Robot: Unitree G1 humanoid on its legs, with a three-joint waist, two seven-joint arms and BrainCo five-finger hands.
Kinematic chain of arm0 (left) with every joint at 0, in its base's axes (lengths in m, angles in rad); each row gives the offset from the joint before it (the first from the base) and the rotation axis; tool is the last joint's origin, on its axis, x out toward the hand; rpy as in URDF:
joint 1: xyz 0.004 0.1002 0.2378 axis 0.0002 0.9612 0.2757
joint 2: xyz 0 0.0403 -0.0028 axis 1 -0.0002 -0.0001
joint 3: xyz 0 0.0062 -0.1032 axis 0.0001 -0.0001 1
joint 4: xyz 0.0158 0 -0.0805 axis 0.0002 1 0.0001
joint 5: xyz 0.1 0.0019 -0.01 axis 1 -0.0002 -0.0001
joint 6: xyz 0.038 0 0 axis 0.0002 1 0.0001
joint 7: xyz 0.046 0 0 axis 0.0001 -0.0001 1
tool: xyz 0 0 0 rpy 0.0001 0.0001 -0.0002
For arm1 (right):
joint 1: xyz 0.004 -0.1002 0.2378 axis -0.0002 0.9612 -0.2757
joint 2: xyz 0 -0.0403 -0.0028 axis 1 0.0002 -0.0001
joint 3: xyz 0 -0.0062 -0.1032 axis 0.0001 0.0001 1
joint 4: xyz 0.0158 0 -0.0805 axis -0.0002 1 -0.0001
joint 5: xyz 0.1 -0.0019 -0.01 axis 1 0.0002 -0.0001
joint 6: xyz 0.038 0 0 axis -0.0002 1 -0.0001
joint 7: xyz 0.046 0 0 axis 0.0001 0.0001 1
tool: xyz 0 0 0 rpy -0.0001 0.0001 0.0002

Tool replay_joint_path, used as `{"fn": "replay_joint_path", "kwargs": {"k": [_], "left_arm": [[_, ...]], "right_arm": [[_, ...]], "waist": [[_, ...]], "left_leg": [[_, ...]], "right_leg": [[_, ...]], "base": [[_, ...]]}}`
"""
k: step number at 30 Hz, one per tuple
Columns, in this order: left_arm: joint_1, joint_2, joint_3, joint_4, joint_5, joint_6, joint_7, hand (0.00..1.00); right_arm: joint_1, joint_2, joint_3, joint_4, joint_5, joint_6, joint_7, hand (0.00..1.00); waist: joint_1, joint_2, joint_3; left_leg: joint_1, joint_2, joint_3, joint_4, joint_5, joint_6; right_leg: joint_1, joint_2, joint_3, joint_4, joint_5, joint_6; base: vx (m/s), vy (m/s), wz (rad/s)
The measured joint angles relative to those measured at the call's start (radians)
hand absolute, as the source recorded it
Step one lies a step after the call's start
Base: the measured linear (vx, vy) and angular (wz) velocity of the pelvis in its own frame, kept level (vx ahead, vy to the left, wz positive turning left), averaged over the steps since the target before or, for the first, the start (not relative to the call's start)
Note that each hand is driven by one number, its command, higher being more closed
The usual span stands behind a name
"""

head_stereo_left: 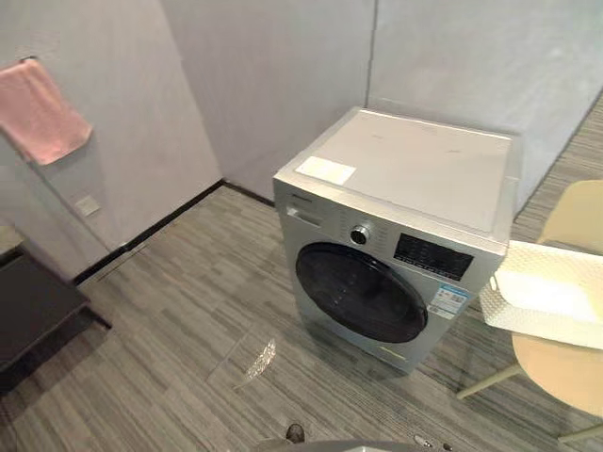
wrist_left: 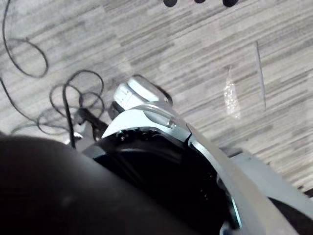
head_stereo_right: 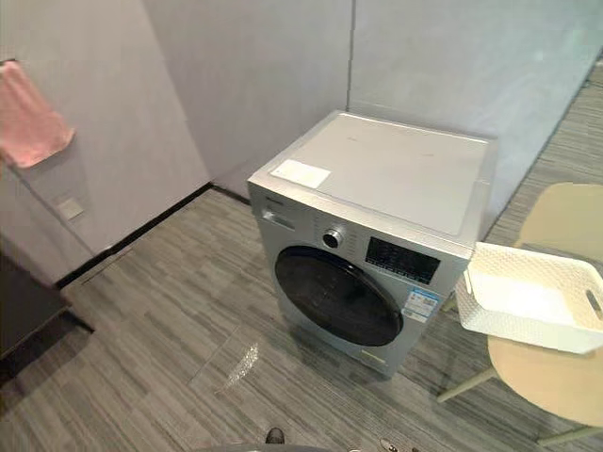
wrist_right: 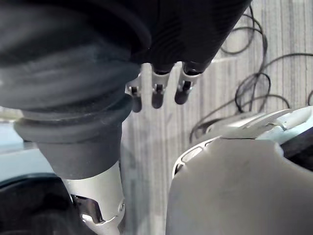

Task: Pick up the laundry basket with both hands and put the clothes into the washing machine.

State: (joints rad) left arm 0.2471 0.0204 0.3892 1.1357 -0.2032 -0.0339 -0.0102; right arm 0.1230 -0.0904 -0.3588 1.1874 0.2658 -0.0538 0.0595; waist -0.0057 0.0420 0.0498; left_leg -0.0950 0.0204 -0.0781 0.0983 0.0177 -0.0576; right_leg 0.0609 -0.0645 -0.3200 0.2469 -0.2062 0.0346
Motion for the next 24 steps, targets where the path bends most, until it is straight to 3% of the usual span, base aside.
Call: {"fn": "replay_joint_path", "kwargs": {"k": [1,4,6,7,9,14,17,18,19,20,22,23,24], "left_arm": [[-0.003,0.0,-0.002,-0.013,-0.015,-0.002,0.01,0.0],[-0.027,-0.001,-0.003,-0.033,-0.022,-0.016,0.015,0.0],[-0.034,-0.005,-0.002,-0.042,-0.022,-0.019,0.022,0.0],[-0.033,-0.009,0.005,-0.045,-0.025,-0.02,0.033,0.0],[-0.032,-0.017,0.019,-0.043,-0.029,-0.02,0.035,0.0],[-0.037,0.01,0.031,-0.025,-0.029,-0.019,0.032,0.0],[-0.036,0.02,-0.001,-0.023,-0.029,-0.02,0.032,0.0],[-0.036,0.03,-0.021,-0.024,-0.029,-0.02,0.032,0.0],[-0.082,0.078,-0.136,-0.024,-0.019,-0.02,0.031,0.0],[-0.091,0.086,-0.151,-0.024,-0.013,-0.02,0.03,0.0],[-0.091,0.089,-0.155,-0.027,0.0,-0.021,0.029,0.0],[-0.094,0.087,-0.156,-0.045,0.003,-0.02,0.03,0.0],[-0.102,0.087,-0.157,-0.057,0.005,-0.021,0.029,0.0]], "right_arm": [[0.001,0.005,0.008,-0.015,-0.001,-0.001,-0.006,0.0],[-0.016,0.013,0.016,-0.043,-0.001,-0.004,-0.019,0.0],[-0.034,0.02,0.036,-0.058,-0.002,-0.004,-0.036,0.0],[-0.054,0.027,0.043,-0.055,-0.002,-0.003,-0.036,0.0],[-0.09,0.043,0.042,-0.048,-0.004,-0.001,-0.037,0.0],[-0.189,0.083,0.056,-0.001,-0.016,-0.001,-0.033,0.0],[-0.193,0.075,0.059,0.011,-0.035,-0.001,-0.034,0.0],[-0.181,0.067,0.06,0.015,-0.039,0.001,-0.033,0.0],[-0.136,0.052,0.054,0.014,-0.041,0.006,-0.033,0.0],[-0.125,0.05,0.049,0.012,-0.04,0.003,-0.033,0.0],[-0.123,0.053,0.023,0.012,-0.04,0.003,-0.033,0.0],[-0.131,0.065,0.017,-0.009,-0.04,0.003,-0.032,0.0],[-0.129,0.075,0.017,-0.018,-0.04,0.002,-0.033,0.0]], "waist": [[-0.005,-0.004,0.007],[-0.002,-0.009,0.007],[-0.001,-0.008,0.006],[0.008,-0.009,0.006],[0.027,-0.023,0.01],[0.049,-0.076,0.022],[0.05,-0.079,0.026],[0.048,-0.086,0.029],[0.017,-0.082,0.051],[0.018,-0.084,0.053],[0.024,-0.093,0.057],[0.042,-0.105,0.061],[0.043,-0.101,0.059]], "left_leg": [[-0.002,-0.002,0.011,0.013,0.0,0.0],[-0.028,0.03,0.172,0.013,-0.001,0.007],[-0.03,0.054,0.289,0.007,0.008,0.044],[-0.029,0.049,0.306,-0.006,0.032,0.06],[-0.013,0.026,0.296,-0.014,0.033,0.059],[0.046,-0.035,0.292,-0.009,-0.024,0.089],[0.077,-0.052,0.255,0.01,-0.055,0.101],[0.095,-0.069,0.218,0.031,-0.085,0.109],[0.103,-0.099,0.019,0.131,-0.159,0.15],[0.109,-0.096,-0.021,0.147,-0.156,0.143],[0.141,-0.096,-0.074,0.14,-0.157,0.137],[0.134,-0.102,-0.119,0.136,-0.187,0.139],[0.121,-0.104,-0.144,0.14,-0.192,0.142]], "right_leg": [[0.012,-0.014,-0.031,0.02,-0.018,0.004],[0.021,-0.048,-0.107,0.038,-0.037,0.013],[0.022,-0.067,-0.145,0.041,-0.043,0.019],[0.023,-0.08,-0.155,0.042,-0.052,0.033],[0.043,-0.099,-0.16,0.028,-0.051,0.035],[0.126,-0.149,-0.166,0.009,-0.043,0.047],[0.097,-0.191,-0.155,0.184,-0.036,0.06],[0.055,-0.236,-0.13,0.355,-0.006,0.071],[-0.126,-0.221,0.089,0.781,0.105,0.066],[-0.157,-0.206,0.102,0.806,0.075,0.07],[-0.205,-0.198,0.128,0.771,0.077,0.08],[-0.269,-0.155,0.182,0.738,0.071,0.049],[-0.292,-0.129,0.217,0.693,0.06,0.035]], "base": [[0.0,-0.014,0.82],[0.05,0.004,0.85],[0.13,0.039,0.62],[0.2,0.04,0.26],[0.22,0.044,0.19],[0.22,0.041,0.11],[0.22,0.093,0.47],[0.39,0.153,2.42],[0.42,0.123,2.88],[0.34,0.038,2.98],[0.1,-0.061,1.04],[0.07,-0.145,0.63],[0.07,-0.236,1.07]]}}
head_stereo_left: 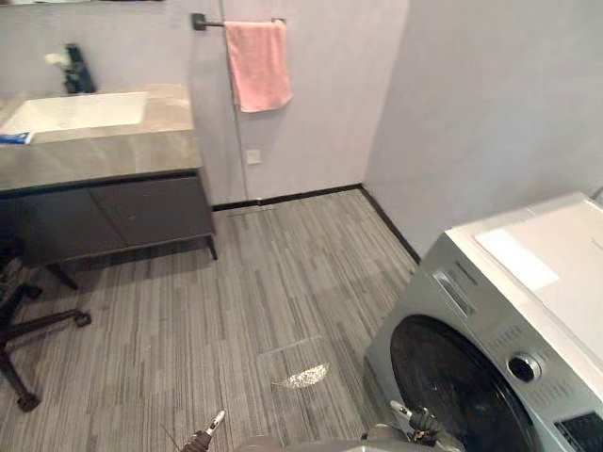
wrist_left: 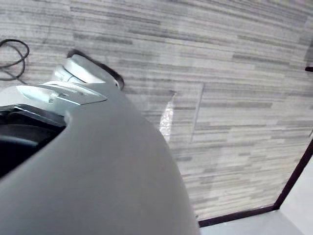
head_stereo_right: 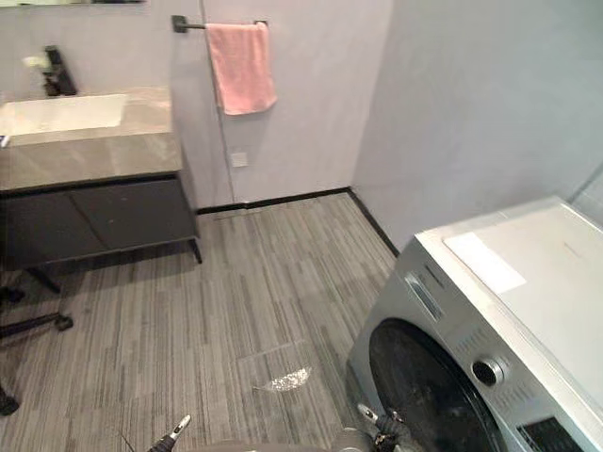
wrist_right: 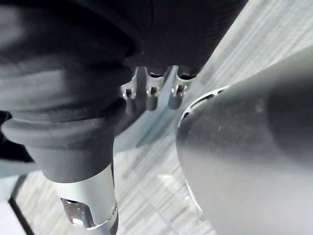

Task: Pick up the laundry basket with both hands and put the clothes into the washing machine.

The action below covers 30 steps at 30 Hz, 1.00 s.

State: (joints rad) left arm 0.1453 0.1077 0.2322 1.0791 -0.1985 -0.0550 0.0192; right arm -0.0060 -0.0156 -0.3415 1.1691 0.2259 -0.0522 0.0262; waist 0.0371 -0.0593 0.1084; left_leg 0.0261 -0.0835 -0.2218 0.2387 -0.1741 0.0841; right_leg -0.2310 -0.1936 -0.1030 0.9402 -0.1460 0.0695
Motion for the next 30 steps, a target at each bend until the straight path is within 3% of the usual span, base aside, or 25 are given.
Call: {"fn": "replay_joint_path", "kwargs": {"k": [2,4,5,6,10,12,15,18,19,21,22,23,24,25,26,30], "left_arm": [[-0.029,-0.001,0.003,-0.011,0.027,-0.007,0.0,0.0],[-0.047,0.001,0.023,-0.018,0.045,-0.017,-0.002,0.0],[-0.047,-0.004,0.048,-0.021,0.057,-0.016,0.001,0.0],[-0.042,-0.011,0.058,-0.022,0.067,-0.017,-0.001,0.0],[-0.039,-0.044,0.1,-0.013,0.102,-0.016,-0.002,0.0],[-0.032,-0.046,0.103,-0.009,0.101,-0.015,-0.001,0.0],[-0.028,-0.046,0.103,-0.009,0.09,-0.014,-0.001,0.0],[-0.032,-0.057,0.104,-0.024,0.079,-0.014,0.003,0.0],[-0.04,-0.065,0.104,-0.031,0.064,-0.014,0.006,0.0],[-0.037,-0.061,0.109,-0.033,0.047,-0.015,0.007,0.0],[-0.038,-0.06,0.115,-0.036,0.04,-0.019,0.01,0.0],[-0.038,-0.067,0.117,-0.036,0.04,-0.019,0.011,0.0],[-0.038,-0.068,0.117,-0.036,0.04,-0.019,0.011,0.0],[-0.04,-0.081,0.123,-0.035,0.041,-0.019,0.015,0.0],[-0.041,-0.099,0.124,-0.028,0.043,-0.019,0.02,0.0],[-0.023,-0.083,0.165,-0.009,0.048,-0.019,0.028,0.0]], "right_arm": [[0.011,-0.001,0.025,-0.018,0.008,0.005,0.0,0.0],[0.025,0.015,0.015,-0.011,0.008,0.017,0.0,0.0],[0.021,0.019,0.03,-0.012,0.008,0.019,0.001,0.0],[0.014,0.008,0.026,-0.015,0.009,0.018,0.0,0.0],[-0.024,0.016,0.024,-0.015,0.017,0.019,0.0,0.0],[-0.035,0.022,0.022,-0.015,0.018,0.018,0.001,0.0],[-0.04,0.045,0.026,-0.016,0.04,0.016,0.001,0.0],[-0.04,0.044,0.085,-0.023,0.063,0.006,-0.001,0.0],[-0.043,0.042,0.102,-0.031,0.077,0.001,-0.002,0.0],[-0.039,0.051,0.116,-0.033,0.088,-0.002,-0.003,0.0],[-0.034,0.061,0.119,-0.04,0.093,-0.008,-0.004,0.0],[-0.032,0.058,0.125,-0.052,0.098,-0.01,-0.006,0.0],[-0.032,0.055,0.125,-0.056,0.098,-0.012,-0.006,0.0],[-0.032,0.042,0.124,-0.057,0.1,-0.017,-0.006,0.0],[-0.023,0.032,0.124,-0.055,0.101,-0.016,-0.006,0.0],[-0.018,0.051,0.123,-0.034,0.099,-0.009,-0.002,0.0]], "waist": [[-0.031,0.003,0.008],[-0.017,-0.023,0.015],[-0.018,-0.031,0.018],[-0.014,-0.02,0.011],[-0.012,0.02,-0.013],[-0.005,0.024,-0.015],[0.003,0.027,-0.024],[-0.001,0.047,-0.025],[0.005,0.056,-0.019],[0.007,0.059,-0.013],[0.007,0.037,-0.018],[0.006,0.049,-0.018],[0.005,0.049,-0.015],[0.001,0.076,-0.014],[0.001,0.098,-0.025],[0.01,0.05,-0.035]], "left_leg": [[-0.054,0.016,-0.12,0.041,-0.024,-0.037],[-0.065,0.019,-0.181,0.075,-0.045,-0.074],[-0.092,0.017,-0.219,0.141,-0.081,-0.125],[-0.102,0.055,-0.242,0.148,-0.09,-0.146],[-0.099,0.148,-0.268,0.076,-0.086,-0.169],[-0.074,0.175,-0.259,0.046,-0.083,-0.195],[-0.079,0.184,-0.242,0.084,-0.085,-0.203],[-0.223,0.134,-0.234,0.407,-0.091,-0.25],[-0.285,0.13,-0.193,0.535,-0.055,-0.303],[-0.335,0.145,-0.098,0.628,0.022,-0.301],[-0.338,0.181,0.009,0.63,0.007,-0.254],[-0.34,0.217,0.069,0.596,-0.021,-0.209],[-0.34,0.228,0.093,0.57,-0.025,-0.202],[-0.324,0.257,0.16,0.415,-0.024,-0.19],[-0.29,0.257,0.2,0.252,-0.025,-0.164],[-0.217,0.183,0.272,0.122,0.024,-0.133]], "right_leg": [[0.007,0.077,0.065,-0.263,-0.055,0.009],[0.052,0.111,0.154,-0.523,-0.033,0.01],[0.085,0.117,0.139,-0.584,0.008,0.022],[0.09,0.148,0.098,-0.601,-0.002,0.007],[0.117,0.217,0.035,-0.69,0.018,-0.032],[0.135,0.237,0.037,-0.7,0.023,-0.052],[0.173,0.254,0.037,-0.735,0.026,-0.058],[0.208,0.265,0.001,-0.759,0.024,-0.062],[0.229,0.272,-0.012,-0.758,0.019,-0.07],[0.271,0.261,-0.022,-0.769,0.01,-0.082],[0.3,0.237,-0.031,-0.779,0.01,-0.082],[0.308,0.235,-0.038,-0.783,0.01,-0.082],[0.308,0.235,-0.04,-0.785,0.01,-0.082],[0.302,0.227,-0.05,-0.784,0.009,-0.072],[0.289,0.218,-0.057,-0.783,0.003,-0.048],[0.281,0.136,-0.014,-0.795,0.016,-0.014]], "base": [[0.08,-0.252,1.76],[0.13,-0.294,1.42],[0.17,-0.441,0.95],[0.14,-0.365,0.8],[0.17,-0.285,0.29],[0.2,-0.158,-0.08],[0.15,-0.063,0.02],[0.06,0.024,0.31],[0.01,0.041,0.3],[0.02,0.038,0.32],[0.0,0.038,0.27],[-0.01,0.046,0.23],[-0.03,0.11,0.21],[-0.02,0.18,0.27],[-0.01,0.21,0.36],[0.02,0.203,-0.08]]}}
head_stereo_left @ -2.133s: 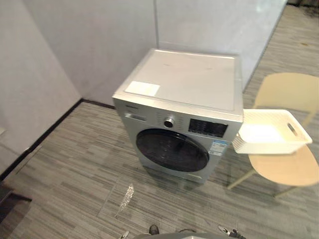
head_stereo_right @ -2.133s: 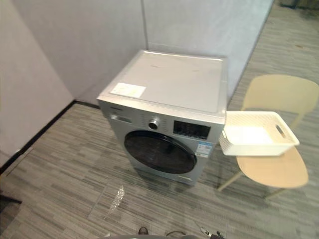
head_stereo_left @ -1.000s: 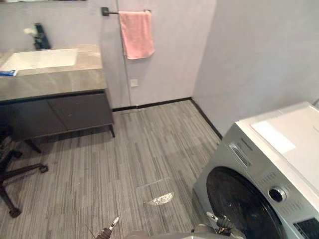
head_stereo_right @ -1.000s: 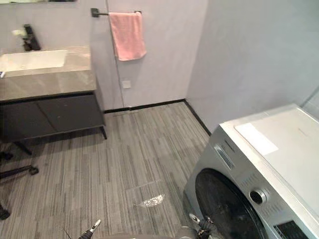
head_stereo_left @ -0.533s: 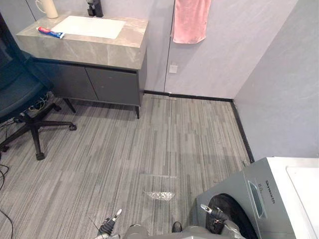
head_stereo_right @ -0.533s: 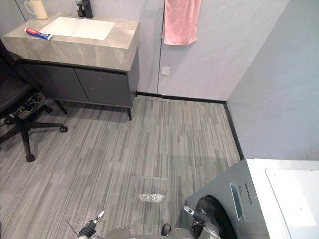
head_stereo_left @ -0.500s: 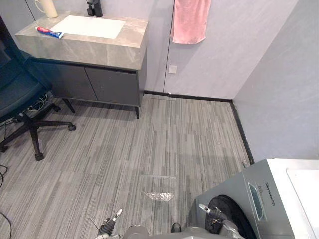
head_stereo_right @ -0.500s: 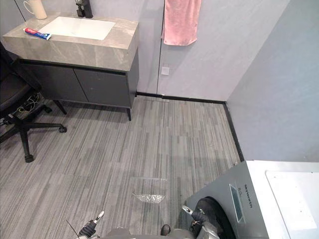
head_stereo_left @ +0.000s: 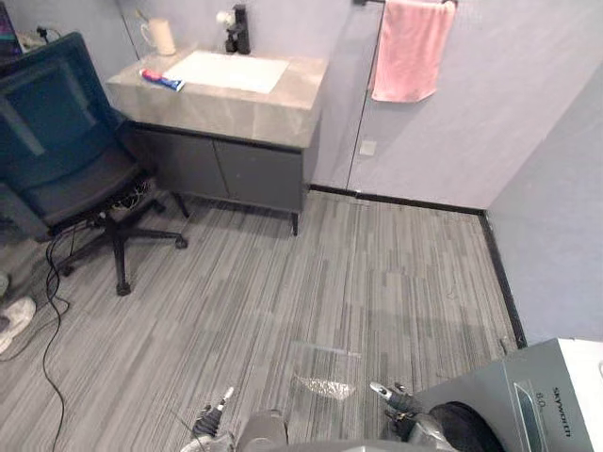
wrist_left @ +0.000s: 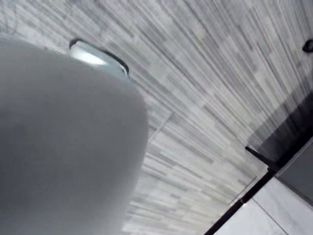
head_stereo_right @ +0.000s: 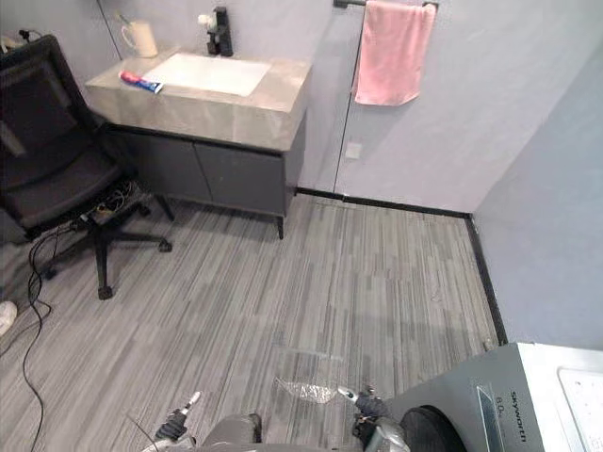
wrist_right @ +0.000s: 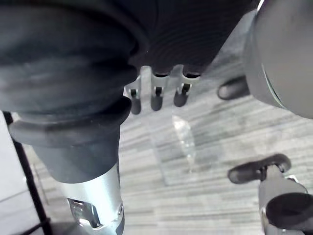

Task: Pick up the laundry basket with both hands and put the clothes into the washing machine.

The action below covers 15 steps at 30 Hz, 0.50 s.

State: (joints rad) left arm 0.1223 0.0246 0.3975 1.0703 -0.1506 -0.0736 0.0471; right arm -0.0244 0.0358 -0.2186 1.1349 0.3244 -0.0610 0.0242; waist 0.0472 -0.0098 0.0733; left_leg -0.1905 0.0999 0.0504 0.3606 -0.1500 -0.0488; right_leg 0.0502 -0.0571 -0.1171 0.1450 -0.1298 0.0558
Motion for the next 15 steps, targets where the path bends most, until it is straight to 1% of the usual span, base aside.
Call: {"fn": "replay_joint_path", "kwargs": {"k": [2,4,5,6,7,9,10,12,13,14,15], "left_arm": [[0.028,0.001,0.013,0.006,0.006,0.002,0.001,0.0],[0.037,0.014,0.026,0.034,0.016,0.004,-0.001,0.0],[0.036,0.017,0.026,0.039,0.018,0.004,-0.002,0.0],[0.036,0.018,0.026,0.039,0.018,0.003,-0.001,0.0],[0.037,0.022,0.026,0.039,0.018,0.003,-0.001,0.0],[0.037,0.022,0.02,0.04,0.018,0.004,-0.001,0.0],[0.047,0.033,0.0,0.041,0.017,0.004,-0.003,0.0],[0.052,0.04,-0.002,0.044,0.017,0.004,-0.003,0.0],[0.053,0.039,-0.001,0.047,0.015,0.004,-0.002,0.0],[0.053,0.04,-0.002,0.05,0.015,0.004,-0.002,0.0],[0.053,0.04,-0.002,0.052,0.015,0.004,-0.002,0.0]], "right_arm": [[0.001,-0.001,-0.003,0.016,-0.002,-0.001,0.0,0.0],[0.013,-0.005,-0.057,0.024,-0.008,0.0,0.002,0.0],[0.013,-0.007,-0.072,0.03,-0.014,0.001,0.002,0.0],[0.014,-0.01,-0.094,0.037,-0.018,0.002,0.002,0.0],[0.014,-0.014,-0.108,0.049,-0.02,0.002,0.002,0.0],[0.016,-0.022,-0.106,0.055,-0.02,0.002,0.002,0.0],[0.016,-0.029,-0.107,0.056,-0.016,-0.002,0.003,0.0],[0.017,-0.028,-0.105,0.056,-0.014,-0.003,0.003,0.0],[0.021,-0.029,-0.1,0.055,-0.012,-0.004,0.003,0.0],[0.021,-0.03,-0.093,0.055,-0.012,-0.005,0.003,0.0],[0.022,-0.032,-0.088,0.057,-0.012,-0.005,0.003,0.0]], "waist": [[-0.003,-0.01,-0.017],[-0.006,-0.027,-0.036],[-0.006,-0.032,-0.039],[-0.005,-0.036,-0.039],[-0.005,-0.04,-0.036],[-0.007,-0.038,-0.037],[-0.009,-0.034,-0.032],[-0.01,-0.045,-0.036],[-0.009,-0.045,-0.039],[-0.009,-0.044,-0.039],[-0.011,-0.043,-0.039]], "left_leg": [[0.028,-0.015,0.031,-0.027,-0.001,0.004],[0.065,-0.049,0.041,-0.076,0.01,0.021],[0.072,-0.055,0.042,-0.084,0.01,0.022],[0.085,-0.064,0.041,-0.09,0.006,0.03],[0.101,-0.078,0.041,-0.1,0.002,0.036],[0.106,-0.08,0.033,-0.11,0.0,0.039],[0.127,-0.079,0.024,-0.121,0.0,0.038],[0.142,-0.079,0.018,-0.127,0.0,0.039],[0.159,-0.07,0.01,-0.141,0.007,0.048],[0.165,-0.059,-0.002,-0.153,0.014,0.048],[0.159,-0.055,-0.013,-0.152,0.017,0.043]], "right_leg": [[-0.001,-0.018,0.034,-0.006,0.007,0.012],[0.006,-0.042,0.04,-0.018,0.011,0.019],[0.01,-0.049,0.04,-0.018,0.01,0.019],[0.015,-0.056,0.039,-0.01,0.004,0.021],[0.007,-0.069,0.039,0.036,-0.013,0.027],[-0.036,-0.072,0.042,0.146,-0.018,0.024],[-0.123,-0.071,0.064,0.34,-0.009,0.014],[-0.138,-0.072,0.069,0.381,-0.004,0.007],[-0.144,-0.073,0.067,0.398,-0.004,-0.009],[-0.143,-0.066,0.056,0.372,-0.028,-0.03],[-0.14,-0.062,0.056,0.3,-0.039,-0.02]], "base": [[0.02,0.133,-0.51],[0.03,0.127,-0.16],[0.03,0.074,0.05],[0.03,0.066,-0.01],[0.02,0.067,-0.04],[-0.01,0.067,-0.02],[0.0,0.057,0.07],[0.04,0.019,0.1],[0.09,-0.027,0.14],[0.1,-0.055,0.21],[0.09,-0.064,0.24]]}}
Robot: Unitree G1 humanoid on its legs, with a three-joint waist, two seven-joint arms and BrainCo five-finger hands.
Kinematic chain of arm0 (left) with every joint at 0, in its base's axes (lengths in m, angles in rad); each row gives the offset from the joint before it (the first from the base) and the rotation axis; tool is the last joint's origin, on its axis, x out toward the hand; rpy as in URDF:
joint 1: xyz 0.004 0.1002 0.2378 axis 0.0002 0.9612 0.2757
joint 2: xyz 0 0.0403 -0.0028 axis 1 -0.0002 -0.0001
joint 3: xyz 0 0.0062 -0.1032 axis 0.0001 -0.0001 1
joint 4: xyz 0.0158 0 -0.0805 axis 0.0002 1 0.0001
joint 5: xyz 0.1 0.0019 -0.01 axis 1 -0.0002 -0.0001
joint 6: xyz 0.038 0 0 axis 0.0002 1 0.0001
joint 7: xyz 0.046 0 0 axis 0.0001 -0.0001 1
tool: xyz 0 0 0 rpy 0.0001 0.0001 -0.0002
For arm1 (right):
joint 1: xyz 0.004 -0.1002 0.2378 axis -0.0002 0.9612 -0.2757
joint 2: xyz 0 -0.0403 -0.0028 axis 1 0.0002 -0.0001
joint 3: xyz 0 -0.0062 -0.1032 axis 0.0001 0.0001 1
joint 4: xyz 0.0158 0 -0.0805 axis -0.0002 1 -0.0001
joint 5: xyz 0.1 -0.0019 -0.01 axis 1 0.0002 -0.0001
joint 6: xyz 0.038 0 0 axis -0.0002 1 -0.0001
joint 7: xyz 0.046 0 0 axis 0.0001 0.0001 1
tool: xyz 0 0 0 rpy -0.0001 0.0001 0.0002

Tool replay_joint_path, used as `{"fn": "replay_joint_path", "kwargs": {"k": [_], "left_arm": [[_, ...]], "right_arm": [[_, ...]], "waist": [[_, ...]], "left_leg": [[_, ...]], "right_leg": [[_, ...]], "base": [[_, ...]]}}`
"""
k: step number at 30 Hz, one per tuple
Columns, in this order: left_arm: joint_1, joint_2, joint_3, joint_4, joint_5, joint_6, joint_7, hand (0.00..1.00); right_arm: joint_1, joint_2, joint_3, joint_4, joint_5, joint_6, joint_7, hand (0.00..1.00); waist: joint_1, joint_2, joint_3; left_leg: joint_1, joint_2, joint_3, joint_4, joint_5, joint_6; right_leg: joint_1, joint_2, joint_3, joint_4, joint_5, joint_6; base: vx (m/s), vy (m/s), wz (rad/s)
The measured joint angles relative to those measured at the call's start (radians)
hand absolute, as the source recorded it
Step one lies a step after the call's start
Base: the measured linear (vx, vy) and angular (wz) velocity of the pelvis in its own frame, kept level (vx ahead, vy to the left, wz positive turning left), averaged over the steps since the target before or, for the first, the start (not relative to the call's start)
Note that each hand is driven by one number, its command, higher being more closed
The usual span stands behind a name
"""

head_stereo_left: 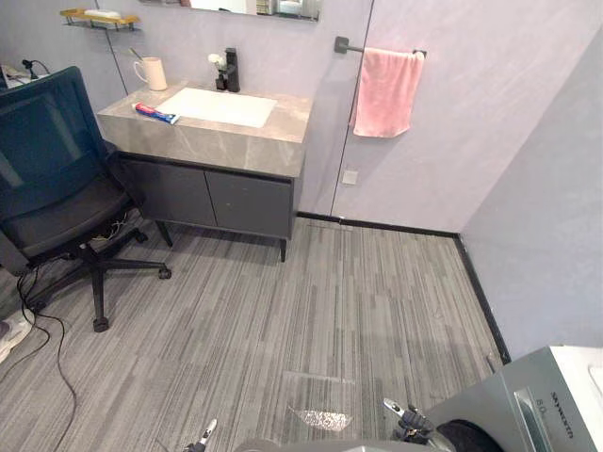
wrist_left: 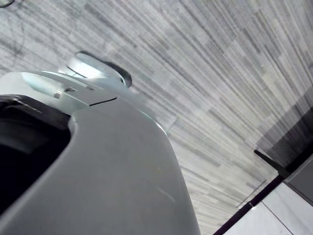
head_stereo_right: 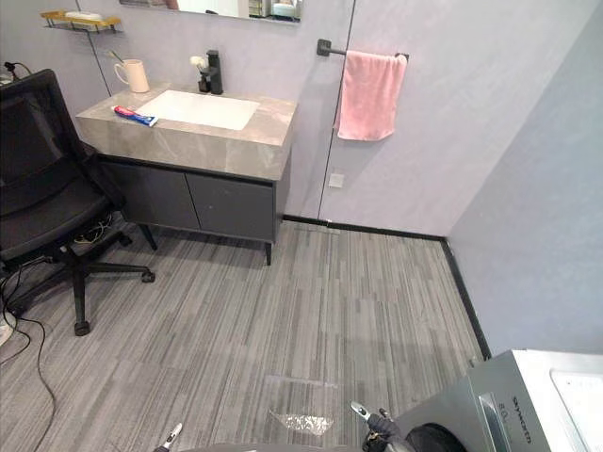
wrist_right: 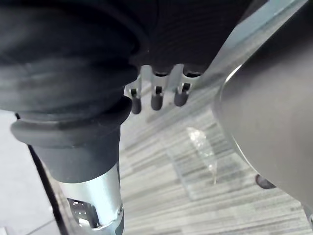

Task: Pick up the laundry basket with both hands and put the clothes into the washing machine.

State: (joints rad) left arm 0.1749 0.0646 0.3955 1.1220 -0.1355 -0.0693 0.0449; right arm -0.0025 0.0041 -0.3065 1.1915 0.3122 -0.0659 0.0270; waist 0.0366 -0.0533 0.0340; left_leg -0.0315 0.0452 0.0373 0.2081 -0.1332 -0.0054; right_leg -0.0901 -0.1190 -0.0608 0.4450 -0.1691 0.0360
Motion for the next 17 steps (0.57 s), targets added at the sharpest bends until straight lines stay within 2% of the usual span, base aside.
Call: {"fn": "replay_joint_path", "kwargs": {"k": [1,2,3,7,10,17], "left_arm": [[0.0,0.0,0.0,0.0,0.0,0.0,0.0,0.0],[0.001,0.004,0.0,0.001,0.0,0.0,0.0,0.0],[0.002,0.01,0.0,0.014,0.0,0.0,0.0,0.0],[0.003,0.007,0.0,0.034,-0.001,0.007,0.0,0.0],[0.004,0.007,-0.001,0.039,-0.003,0.007,-0.001,0.0],[0.004,0.01,-0.01,0.049,-0.06,0.006,-0.003,0.0]], "right_arm": [[0.002,-0.001,0.003,0.002,0.0,0.0,0.0,0.0],[0.007,-0.002,0.003,0.004,0.0,0.001,0.0,0.0],[0.011,-0.003,-0.003,0.009,0.0,0.002,0.0,0.0],[0.026,-0.02,-0.06,0.044,-0.009,0.009,0.001,0.0],[0.057,-0.032,-0.073,0.055,-0.01,0.016,0.001,0.0],[0.07,-0.05,-0.085,0.061,-0.01,0.029,0.001,0.0]], "waist": [[-0.002,-0.001,0.0],[-0.008,-0.007,-0.004],[-0.019,-0.011,-0.007],[-0.021,-0.002,-0.029],[-0.022,0.003,-0.031],[-0.025,0.004,-0.035]], "left_leg": [[-0.005,0.0,-0.007,0.001,0.002,-0.004],[-0.02,-0.01,-0.022,0.0,0.007,-0.014],[-0.025,-0.022,-0.042,0.0,0.009,-0.016],[-0.001,-0.005,-0.108,-0.08,0.06,-0.065],[0.011,0.02,-0.133,-0.141,0.096,-0.085],[0.011,0.016,-0.146,-0.174,0.117,-0.081]], "right_leg": [[0.003,0.002,0.003,-0.045,0.004,0.0],[0.019,0.003,0.004,-0.14,0.069,0.002],[0.024,-0.006,0.002,-0.166,0.092,0.025],[0.095,0.018,-0.059,-0.301,0.087,0.035],[0.103,0.045,-0.084,-0.335,0.093,0.026],[0.113,0.045,-0.099,-0.375,0.104,0.029]], "base": [[0.03,-0.072,0.33],[0.01,-0.11,0.45],[0.04,-0.175,0.64],[0.1,-0.198,0.4],[0.03,-0.172,0.23],[0.0,-0.027,0.06]]}}
